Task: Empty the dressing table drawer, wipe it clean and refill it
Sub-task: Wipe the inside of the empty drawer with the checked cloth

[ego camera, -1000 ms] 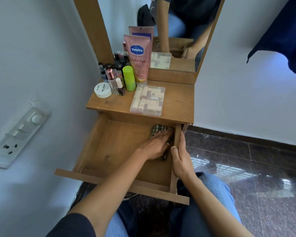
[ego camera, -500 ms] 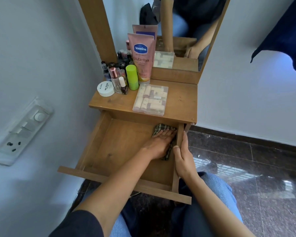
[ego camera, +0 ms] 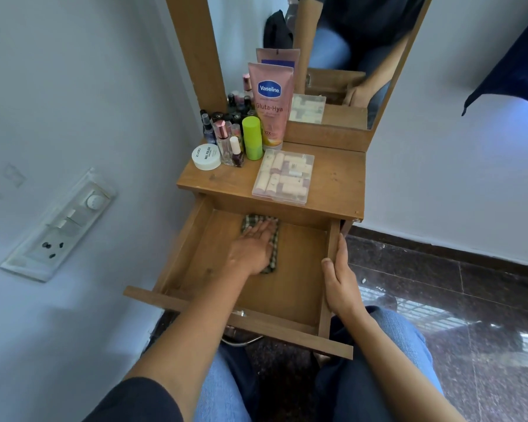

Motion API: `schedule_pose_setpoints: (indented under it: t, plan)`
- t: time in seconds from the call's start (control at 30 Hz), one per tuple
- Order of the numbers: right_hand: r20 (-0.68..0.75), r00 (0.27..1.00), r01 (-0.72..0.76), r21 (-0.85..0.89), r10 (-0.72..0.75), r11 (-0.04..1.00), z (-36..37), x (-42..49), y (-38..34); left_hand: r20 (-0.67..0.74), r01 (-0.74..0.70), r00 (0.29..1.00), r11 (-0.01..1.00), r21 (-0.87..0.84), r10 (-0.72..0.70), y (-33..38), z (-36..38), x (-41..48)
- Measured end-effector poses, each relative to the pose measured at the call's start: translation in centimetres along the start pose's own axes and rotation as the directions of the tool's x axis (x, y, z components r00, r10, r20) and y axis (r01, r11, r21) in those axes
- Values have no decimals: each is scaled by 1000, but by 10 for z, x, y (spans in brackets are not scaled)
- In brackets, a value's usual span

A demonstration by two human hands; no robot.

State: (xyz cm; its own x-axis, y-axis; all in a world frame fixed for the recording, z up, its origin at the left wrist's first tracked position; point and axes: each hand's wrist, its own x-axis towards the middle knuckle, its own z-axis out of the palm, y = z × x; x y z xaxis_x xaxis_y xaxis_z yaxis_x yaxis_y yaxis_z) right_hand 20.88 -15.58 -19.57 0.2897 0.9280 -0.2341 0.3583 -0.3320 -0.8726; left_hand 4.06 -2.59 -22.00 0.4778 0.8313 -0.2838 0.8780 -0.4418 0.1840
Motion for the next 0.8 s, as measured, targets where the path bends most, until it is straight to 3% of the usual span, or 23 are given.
schedule_pose_setpoints:
  t: [0.43,0.57,0.63,0.7,0.77,0.8]
  plan:
    - [-18,1000,-12,-9,11,1000,2,-4,-5,16,302,953,950,-82,-302,-48,-26,-12]
    - [-26,999,18,-96,-21,995,1,-7,-2,-25,308,947,925,-224,-321,-45,-31,-30]
    - [-77,993,64,-245,-85,968,1,-10,-8,-160,213,954,948,-238,-254,-55,-27,-53]
    - [-106,954,210,-435,-281,876,2,-11,-19,-261,132,948,970,-204,-184,-69,-22,-76]
    - [23,889,400,-524,-457,752,7,-6,-31,-313,115,929,959,-259,-196,-79,-23,-91]
    - [128,874,459,-533,-468,711,12,-2,-40,-338,104,920,955,-278,-199,-83,-26,-96]
